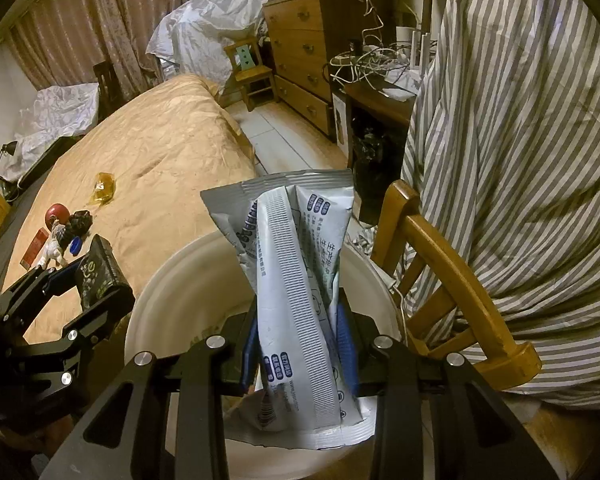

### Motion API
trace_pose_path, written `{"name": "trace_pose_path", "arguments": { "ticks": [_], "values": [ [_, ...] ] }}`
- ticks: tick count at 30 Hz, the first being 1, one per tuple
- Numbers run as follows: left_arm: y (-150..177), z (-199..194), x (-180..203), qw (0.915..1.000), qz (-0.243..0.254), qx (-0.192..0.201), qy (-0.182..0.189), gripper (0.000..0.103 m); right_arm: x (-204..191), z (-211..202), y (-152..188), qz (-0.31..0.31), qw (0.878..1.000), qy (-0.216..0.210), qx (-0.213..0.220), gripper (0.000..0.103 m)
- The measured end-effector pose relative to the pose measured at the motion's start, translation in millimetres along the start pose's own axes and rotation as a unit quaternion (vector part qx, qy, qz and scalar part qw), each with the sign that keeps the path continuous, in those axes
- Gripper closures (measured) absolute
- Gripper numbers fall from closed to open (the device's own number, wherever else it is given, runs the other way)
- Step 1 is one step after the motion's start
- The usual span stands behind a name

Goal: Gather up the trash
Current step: 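Open both tools to drop the wrapper and packet into the bucket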

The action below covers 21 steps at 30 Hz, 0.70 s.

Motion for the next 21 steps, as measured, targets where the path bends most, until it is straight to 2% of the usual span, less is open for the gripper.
{"name": "trace_pose_path", "arguments": {
  "ticks": [13,15,17,18,21],
  "values": [
    [-2.3,1.6,1.9,1.0,-0.001,0.001,0.0,0.04,0.3,0.6,-1.3,0.001,1.0,0.0,0.001,0.068],
    [-2.1,2.2,2.7,1.0,0.001,0.001,0.002,0.036,0.6,0.0,-3.8,0.003,1.0,-0.001,0.003,0.064],
    [-2.0,3.1,3.8,1.0,0.003,0.002,0.002,0.029,3.5,-1.0,-6.8,0.011,1.0,-0.001,0.008,0.051],
    [-1.9,3.4,3.7,1.0,0.004,0.003,0.0,0.024,4.2,-1.4,-6.9,0.013,1.0,0.0,0.011,0.05],
    [-1.1,5.6,2.3,1.0,0.002,0.0,-0.002,0.024,6.0,-2.6,-8.8,0.018,1.0,-0.002,0.015,0.049]
  ]
}}
Point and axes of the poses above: each gripper's, at about its wrist camera, not at the fingertips, and z roughly the way its jaws point, x to its right, y to its underside, the point moved 4 cm from there along z, roughly the way its jaws point, and after that the axes turned 7 degrees about x, right-handed, at the moved point
